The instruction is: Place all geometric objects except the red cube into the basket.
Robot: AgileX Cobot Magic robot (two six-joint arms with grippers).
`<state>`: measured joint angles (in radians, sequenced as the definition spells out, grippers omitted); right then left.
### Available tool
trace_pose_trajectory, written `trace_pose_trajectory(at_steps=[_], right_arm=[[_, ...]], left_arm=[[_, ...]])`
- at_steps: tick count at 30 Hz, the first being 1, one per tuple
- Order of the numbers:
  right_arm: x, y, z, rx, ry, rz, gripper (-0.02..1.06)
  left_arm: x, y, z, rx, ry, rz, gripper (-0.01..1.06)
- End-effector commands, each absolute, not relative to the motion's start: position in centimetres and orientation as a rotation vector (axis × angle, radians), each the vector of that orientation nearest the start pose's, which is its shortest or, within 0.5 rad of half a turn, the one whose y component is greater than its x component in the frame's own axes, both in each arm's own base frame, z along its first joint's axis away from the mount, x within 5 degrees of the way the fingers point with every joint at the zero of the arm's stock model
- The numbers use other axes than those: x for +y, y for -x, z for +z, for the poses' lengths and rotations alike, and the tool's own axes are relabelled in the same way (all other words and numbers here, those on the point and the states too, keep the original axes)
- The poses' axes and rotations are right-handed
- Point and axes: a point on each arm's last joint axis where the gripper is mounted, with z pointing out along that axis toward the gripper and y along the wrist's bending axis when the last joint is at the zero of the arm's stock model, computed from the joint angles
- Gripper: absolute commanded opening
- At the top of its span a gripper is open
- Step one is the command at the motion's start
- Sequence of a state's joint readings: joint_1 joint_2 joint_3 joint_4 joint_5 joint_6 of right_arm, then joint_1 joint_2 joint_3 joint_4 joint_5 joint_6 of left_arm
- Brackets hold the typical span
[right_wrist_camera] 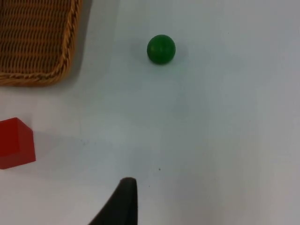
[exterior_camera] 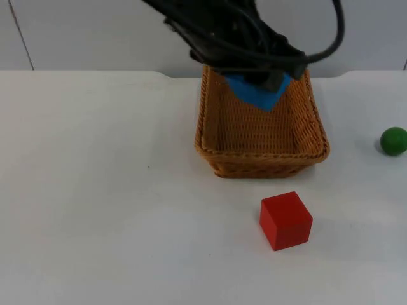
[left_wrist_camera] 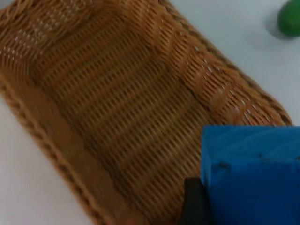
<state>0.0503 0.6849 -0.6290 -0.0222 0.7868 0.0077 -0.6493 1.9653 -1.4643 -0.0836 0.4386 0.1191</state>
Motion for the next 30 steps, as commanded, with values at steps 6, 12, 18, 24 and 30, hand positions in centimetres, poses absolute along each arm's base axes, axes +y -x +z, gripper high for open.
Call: trace_pose_trajectory(at_steps=[6,12,18,24,30], right_arm=[[0.4,-12.2,29.9,2.309,0.051,0.000,1.05],[0.4,-12.2,29.9,2.311,0.051,0.000,1.05],[0.4,-12.2,29.9,2.311,0.051,0.000,1.05],[0.4,-12.3,30.0,2.302,0.051,0.000,1.05],[0.4,-12.3,30.0,2.299,0.052,-0.002,1.05]], left_arm=[[-28.3,-40.8,18.1,2.323,-0.816,-0.286,0.00],[-28.1,-43.8,14.6,2.371,-0.848,-0.216,0.00],[-27.8,-44.4,12.7,2.410,-0.863,-0.189,0.07],[-27.8,-44.4,11.9,2.423,-0.870,-0.183,0.46],[-27.8,-44.3,12.2,2.433,-0.867,-0.189,0.83]])
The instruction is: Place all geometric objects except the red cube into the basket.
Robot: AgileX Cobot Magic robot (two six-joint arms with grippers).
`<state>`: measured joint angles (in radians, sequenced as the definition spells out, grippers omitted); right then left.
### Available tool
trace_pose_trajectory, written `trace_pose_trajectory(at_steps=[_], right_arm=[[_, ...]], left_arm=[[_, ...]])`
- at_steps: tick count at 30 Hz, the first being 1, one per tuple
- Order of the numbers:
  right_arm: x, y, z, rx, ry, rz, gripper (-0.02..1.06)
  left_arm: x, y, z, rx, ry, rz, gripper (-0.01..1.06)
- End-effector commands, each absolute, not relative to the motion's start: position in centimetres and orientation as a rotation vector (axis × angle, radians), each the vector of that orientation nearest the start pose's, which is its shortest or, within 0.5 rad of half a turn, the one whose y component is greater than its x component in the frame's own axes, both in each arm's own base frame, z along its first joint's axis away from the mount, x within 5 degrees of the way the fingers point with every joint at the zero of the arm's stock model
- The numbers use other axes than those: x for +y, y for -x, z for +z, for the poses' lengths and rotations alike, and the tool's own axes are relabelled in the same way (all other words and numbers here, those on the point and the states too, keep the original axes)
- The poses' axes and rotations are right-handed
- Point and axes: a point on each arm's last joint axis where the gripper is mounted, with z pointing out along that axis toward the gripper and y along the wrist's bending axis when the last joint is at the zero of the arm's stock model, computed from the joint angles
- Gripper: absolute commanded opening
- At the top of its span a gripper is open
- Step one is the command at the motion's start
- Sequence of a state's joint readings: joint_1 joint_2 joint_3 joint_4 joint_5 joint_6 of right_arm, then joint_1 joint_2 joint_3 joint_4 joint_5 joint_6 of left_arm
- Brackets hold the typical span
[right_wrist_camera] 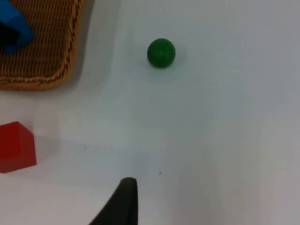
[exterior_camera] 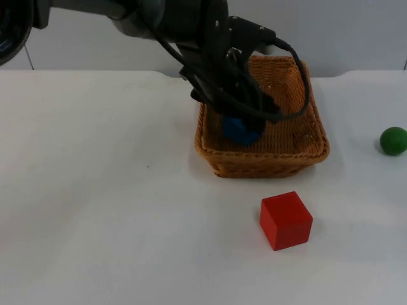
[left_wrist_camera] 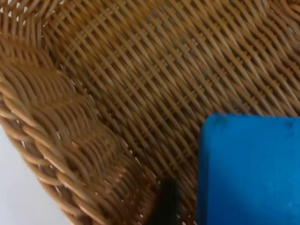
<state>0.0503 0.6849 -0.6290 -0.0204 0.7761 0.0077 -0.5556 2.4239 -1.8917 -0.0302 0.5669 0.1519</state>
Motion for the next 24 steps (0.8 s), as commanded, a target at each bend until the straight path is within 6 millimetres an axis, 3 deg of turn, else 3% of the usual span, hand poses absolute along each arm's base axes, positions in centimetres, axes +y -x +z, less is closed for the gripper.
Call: trace_pose_trajectory(at_steps=[1,8,11,13,16,24], right_arm=[[0.4,-12.3,30.0,2.299,0.052,-0.002,1.05],[0.4,-12.3,30.0,2.299,0.052,-0.002,1.05],[0.4,-12.3,30.0,2.297,0.052,-0.002,1.05],[0.4,-12.3,30.0,2.297,0.052,-0.002,1.05],[0.4,-12.3,30.0,2.295,0.052,-0.002,1.05],[0.4,-12.3,30.0,2.293,0.053,-0.004,1.05]], left_arm=[[-27.8,-44.2,12.4,2.440,-0.861,-0.198,0.86],[-27.8,-43.4,15.7,2.465,-0.819,-0.270,0.91],[-27.5,-42.4,19.4,2.476,-0.806,-0.318,0.91],[-27.4,-42.0,20.3,2.486,-0.799,-0.343,0.91],[-27.2,-40.8,23.3,2.499,-0.792,-0.416,0.91],[-26.4,-38.5,25.6,2.551,-0.885,-0.463,0.91]])
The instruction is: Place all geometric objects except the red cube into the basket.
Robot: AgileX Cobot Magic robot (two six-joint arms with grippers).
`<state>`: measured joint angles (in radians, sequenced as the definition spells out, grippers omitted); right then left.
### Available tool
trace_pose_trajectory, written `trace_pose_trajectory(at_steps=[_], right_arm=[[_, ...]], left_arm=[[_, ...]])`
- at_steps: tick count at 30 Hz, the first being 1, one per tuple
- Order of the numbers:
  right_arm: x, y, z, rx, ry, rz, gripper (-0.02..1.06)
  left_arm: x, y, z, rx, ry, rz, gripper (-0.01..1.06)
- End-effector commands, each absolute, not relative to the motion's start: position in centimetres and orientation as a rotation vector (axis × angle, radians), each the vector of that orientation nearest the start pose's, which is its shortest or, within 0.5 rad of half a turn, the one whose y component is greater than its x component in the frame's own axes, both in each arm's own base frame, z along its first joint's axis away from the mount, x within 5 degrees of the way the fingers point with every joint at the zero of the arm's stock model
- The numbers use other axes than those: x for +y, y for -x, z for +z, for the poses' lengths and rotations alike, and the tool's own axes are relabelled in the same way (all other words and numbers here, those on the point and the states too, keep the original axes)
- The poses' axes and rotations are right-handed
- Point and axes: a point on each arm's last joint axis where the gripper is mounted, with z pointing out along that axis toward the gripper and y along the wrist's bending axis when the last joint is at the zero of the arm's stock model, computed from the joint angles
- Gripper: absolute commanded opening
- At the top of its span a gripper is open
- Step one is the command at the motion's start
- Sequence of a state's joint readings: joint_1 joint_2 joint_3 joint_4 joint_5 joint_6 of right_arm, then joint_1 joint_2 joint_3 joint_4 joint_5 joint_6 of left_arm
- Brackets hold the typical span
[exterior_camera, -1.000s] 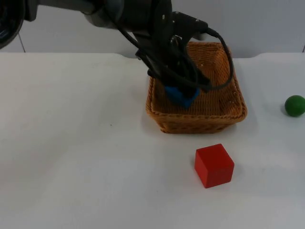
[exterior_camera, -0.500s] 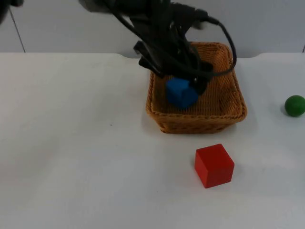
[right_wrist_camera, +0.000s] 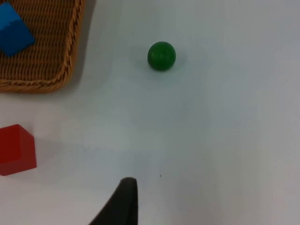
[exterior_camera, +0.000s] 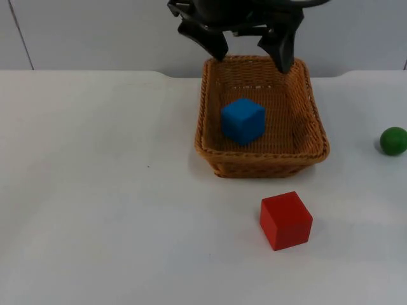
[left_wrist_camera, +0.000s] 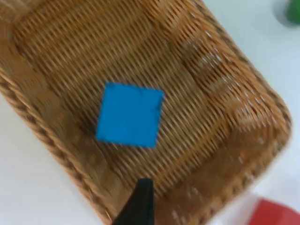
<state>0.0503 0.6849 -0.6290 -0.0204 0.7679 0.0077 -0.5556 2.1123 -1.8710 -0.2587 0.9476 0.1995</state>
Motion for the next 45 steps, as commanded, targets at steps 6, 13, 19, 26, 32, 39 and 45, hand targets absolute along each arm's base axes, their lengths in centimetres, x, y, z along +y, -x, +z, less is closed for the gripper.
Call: trace_pose_trajectory(at_steps=[6,13,19,26,32,39,45], right_arm=[[0.4,-12.3,30.0,2.293,0.054,-0.007,1.05],[0.4,-12.3,30.0,2.293,0.052,-0.002,1.05],[0.4,-12.3,30.0,2.293,0.052,-0.002,1.05],[0.4,-12.3,30.0,2.293,0.052,-0.002,1.05],[0.4,-12.3,30.0,2.295,0.052,-0.002,1.05],[0.4,-12.3,30.0,2.301,0.051,0.000,1.05],[0.4,-12.3,30.0,2.301,0.052,0.004,1.05]], left_arm=[[-25.0,-35.9,26.0,2.553,-0.863,-0.502,0.91],[-21.8,-31.6,24.2,2.574,-0.814,-0.444,0.91],[-19.8,-28.8,23.6,2.568,-0.753,-0.425,0.91],[-17.2,-26.4,23.1,2.597,-0.685,-0.301,0.91],[-14.7,-25.0,22.6,2.617,-0.569,-0.107,0.91],[-10.3,-24.6,23.6,2.603,-0.377,-0.047,0.91],[-6.0,-25.3,24.2,2.639,-0.198,-0.150,0.91]])
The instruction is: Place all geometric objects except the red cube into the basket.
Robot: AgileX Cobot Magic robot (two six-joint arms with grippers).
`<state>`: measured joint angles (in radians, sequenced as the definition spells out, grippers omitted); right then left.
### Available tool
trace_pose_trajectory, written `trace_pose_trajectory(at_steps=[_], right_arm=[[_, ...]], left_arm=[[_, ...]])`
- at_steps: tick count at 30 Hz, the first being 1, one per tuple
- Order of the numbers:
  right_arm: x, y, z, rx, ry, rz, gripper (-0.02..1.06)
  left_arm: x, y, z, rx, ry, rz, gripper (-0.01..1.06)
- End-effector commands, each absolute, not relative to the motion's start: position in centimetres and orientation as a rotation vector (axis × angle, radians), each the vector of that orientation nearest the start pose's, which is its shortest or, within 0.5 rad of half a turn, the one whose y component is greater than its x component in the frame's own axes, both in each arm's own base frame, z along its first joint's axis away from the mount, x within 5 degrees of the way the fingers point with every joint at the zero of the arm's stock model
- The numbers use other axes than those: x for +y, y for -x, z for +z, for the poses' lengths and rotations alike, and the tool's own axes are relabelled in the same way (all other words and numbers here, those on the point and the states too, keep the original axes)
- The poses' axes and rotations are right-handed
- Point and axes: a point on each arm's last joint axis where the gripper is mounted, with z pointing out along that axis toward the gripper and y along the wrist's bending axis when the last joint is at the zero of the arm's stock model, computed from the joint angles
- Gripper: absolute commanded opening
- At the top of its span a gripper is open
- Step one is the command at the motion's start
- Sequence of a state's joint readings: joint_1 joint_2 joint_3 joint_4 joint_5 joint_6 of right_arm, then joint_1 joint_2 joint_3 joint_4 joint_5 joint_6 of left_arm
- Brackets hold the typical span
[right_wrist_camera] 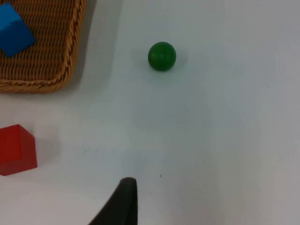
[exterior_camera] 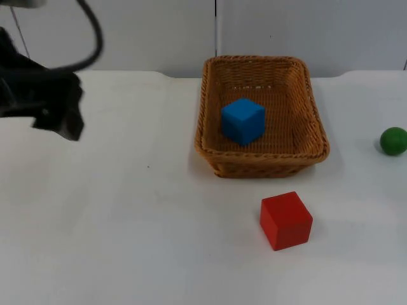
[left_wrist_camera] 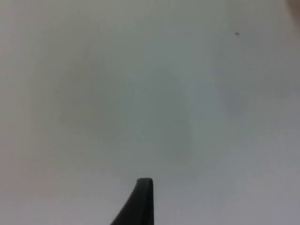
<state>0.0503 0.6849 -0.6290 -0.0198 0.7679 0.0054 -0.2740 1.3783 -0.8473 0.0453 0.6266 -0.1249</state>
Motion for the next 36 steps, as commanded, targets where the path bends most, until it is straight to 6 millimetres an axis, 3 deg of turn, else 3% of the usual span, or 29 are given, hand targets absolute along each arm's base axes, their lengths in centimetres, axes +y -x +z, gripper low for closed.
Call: trace_pose_trajectory(at_steps=[1,5,12,22,26,30,31,35,36], right_arm=[[0.4,-12.3,30.0,2.301,0.052,0.004,1.05],[0.4,-12.3,30.0,2.301,0.052,0.004,1.05],[0.4,-12.3,30.0,2.301,0.052,0.004,1.05],[0.4,-12.4,30.1,2.278,0.091,-0.013,1.05],[0.6,-13.2,30.1,2.303,0.108,-0.002,1.05],[0.9,-16.7,30.7,2.387,0.146,0.014,1.05],[0.9,-16.7,30.7,2.387,0.146,0.014,1.05],[1.0,-23.2,29.8,2.510,0.179,-0.021,1.05],[1.0,-23.2,29.8,2.510,0.179,-0.021,1.05]], left_arm=[[-6.0,-25.3,24.2,2.639,-0.198,-0.150,0.91],[-3.6,-25.3,24.2,2.690,-0.095,-0.282,0.91],[-1.3,-24.1,26.1,2.640,-0.016,-0.241,0.91],[-0.9,-23.2,27.6,2.574,-0.067,-0.157,0.92],[-0.9,-23.2,27.6,2.569,-0.064,-0.161,0.98],[-0.9,-23.2,27.6,2.572,-0.061,-0.168,1.00],[-0.9,-23.2,27.6,2.572,-0.061,-0.168,1.00],[-1.0,-23.3,27.7,2.560,-0.050,-0.179,1.00],[-1.0,-23.3,27.7,2.560,-0.050,-0.179,1.00]])
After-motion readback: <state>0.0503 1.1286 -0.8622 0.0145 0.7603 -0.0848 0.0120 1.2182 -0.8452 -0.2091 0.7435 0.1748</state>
